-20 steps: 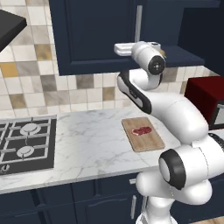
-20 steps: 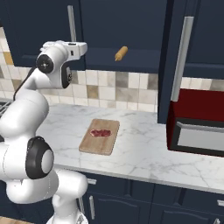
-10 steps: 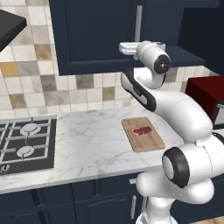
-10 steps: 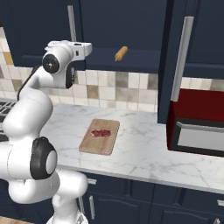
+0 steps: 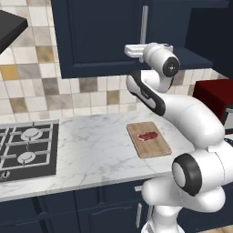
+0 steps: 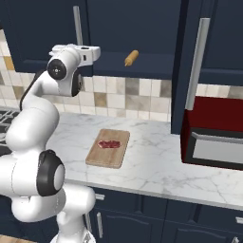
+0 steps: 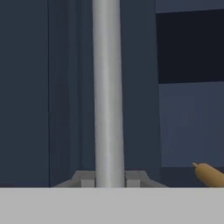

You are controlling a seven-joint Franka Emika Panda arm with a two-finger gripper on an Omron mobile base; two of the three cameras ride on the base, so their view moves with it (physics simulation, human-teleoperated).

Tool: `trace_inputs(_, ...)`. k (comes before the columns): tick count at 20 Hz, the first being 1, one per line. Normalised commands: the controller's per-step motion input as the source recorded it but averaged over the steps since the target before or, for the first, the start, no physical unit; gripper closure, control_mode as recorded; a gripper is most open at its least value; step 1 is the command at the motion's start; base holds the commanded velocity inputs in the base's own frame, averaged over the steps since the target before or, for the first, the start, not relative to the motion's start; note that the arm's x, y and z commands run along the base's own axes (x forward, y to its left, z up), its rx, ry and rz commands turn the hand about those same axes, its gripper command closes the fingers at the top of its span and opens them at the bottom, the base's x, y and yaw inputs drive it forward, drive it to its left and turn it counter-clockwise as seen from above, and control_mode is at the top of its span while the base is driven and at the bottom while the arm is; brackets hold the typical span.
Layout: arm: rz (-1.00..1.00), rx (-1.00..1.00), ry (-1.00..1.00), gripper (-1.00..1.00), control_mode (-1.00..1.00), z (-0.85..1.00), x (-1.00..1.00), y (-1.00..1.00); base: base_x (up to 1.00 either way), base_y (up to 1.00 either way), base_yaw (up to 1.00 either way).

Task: Open the cabinet, retrieve the rolling pin, and place it next to the meat on the cutting board to prepare for tenderizing.

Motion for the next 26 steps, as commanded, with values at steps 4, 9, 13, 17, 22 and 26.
trace_inputs(4,0.00,0.00,0.00,1.00,-1.00,-0.09,0.03,0.00,0.00,0.00,0.00)
trace_inputs(9,0.01,0.00,0.01,1.00,-1.00,-0.05,0.03,0.02,0.00,0.00,0.00)
trace_inputs(13,0.00,-0.01,-0.03,1.00,-1.00,-0.11,-0.54,0.24,0.00,0.00,0.00)
trace_inputs(17,0.00,0.00,-0.07,1.00,-1.00,-0.11,-1.00,0.27,0.00,0.00,0.00)
trace_inputs(22,-0.03,0.00,-0.03,1.00,-1.00,-0.11,-0.99,0.38,0.00,0.00,0.00)
trace_inputs(26,-0.02,0.00,0.00,1.00,-1.00,-0.10,-0.85,0.59,0.00,0.00,0.00)
